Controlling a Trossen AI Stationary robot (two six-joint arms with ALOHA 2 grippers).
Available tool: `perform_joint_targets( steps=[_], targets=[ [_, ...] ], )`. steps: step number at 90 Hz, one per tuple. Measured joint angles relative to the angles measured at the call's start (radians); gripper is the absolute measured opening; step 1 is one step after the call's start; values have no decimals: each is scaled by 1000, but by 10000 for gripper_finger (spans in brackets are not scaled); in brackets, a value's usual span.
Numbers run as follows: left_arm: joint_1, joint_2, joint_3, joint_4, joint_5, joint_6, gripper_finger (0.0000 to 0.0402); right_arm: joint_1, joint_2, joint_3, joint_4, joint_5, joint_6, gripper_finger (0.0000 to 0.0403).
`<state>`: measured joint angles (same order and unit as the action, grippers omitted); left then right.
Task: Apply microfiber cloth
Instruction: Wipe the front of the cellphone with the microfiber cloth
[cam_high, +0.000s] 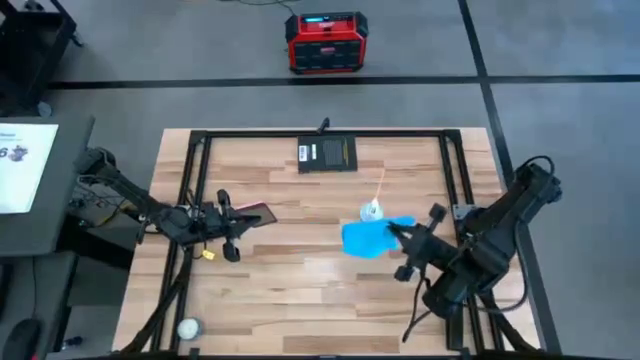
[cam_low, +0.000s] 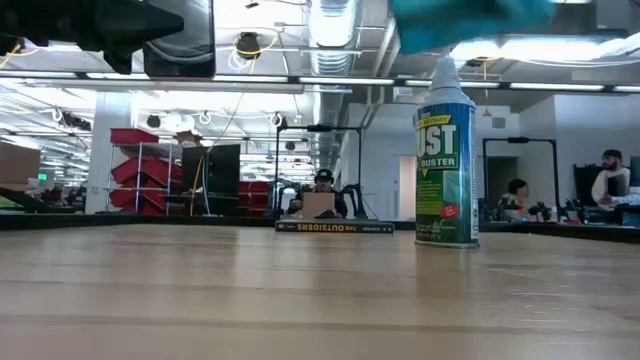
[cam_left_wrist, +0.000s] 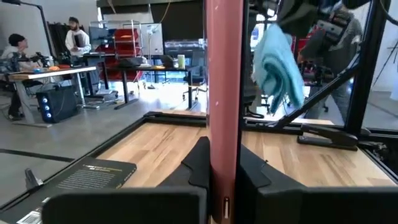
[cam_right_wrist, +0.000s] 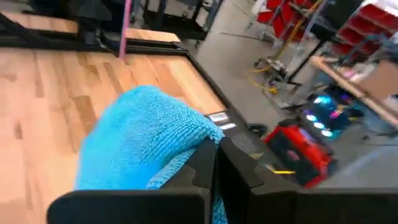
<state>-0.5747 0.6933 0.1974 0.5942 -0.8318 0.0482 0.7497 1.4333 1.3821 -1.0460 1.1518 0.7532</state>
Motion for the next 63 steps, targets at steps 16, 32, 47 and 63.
perform_joint_targets(
  steps=[16,32,47,63],
  targets=[
    [16,0,1,8,3,4,6,-137,-94,-281,821,-347,-541,0],
    [18,0,2,-6,8,-12,6,-309,-59,-394,1124,-646,-706,0],
    [18,0,2,-26,11,-25,6,-391,41,-409,1188,-792,-804,0],
    [6,0,2,-63,8,-58,6,-420,54,-446,1234,-843,-815,0]
  ],
)
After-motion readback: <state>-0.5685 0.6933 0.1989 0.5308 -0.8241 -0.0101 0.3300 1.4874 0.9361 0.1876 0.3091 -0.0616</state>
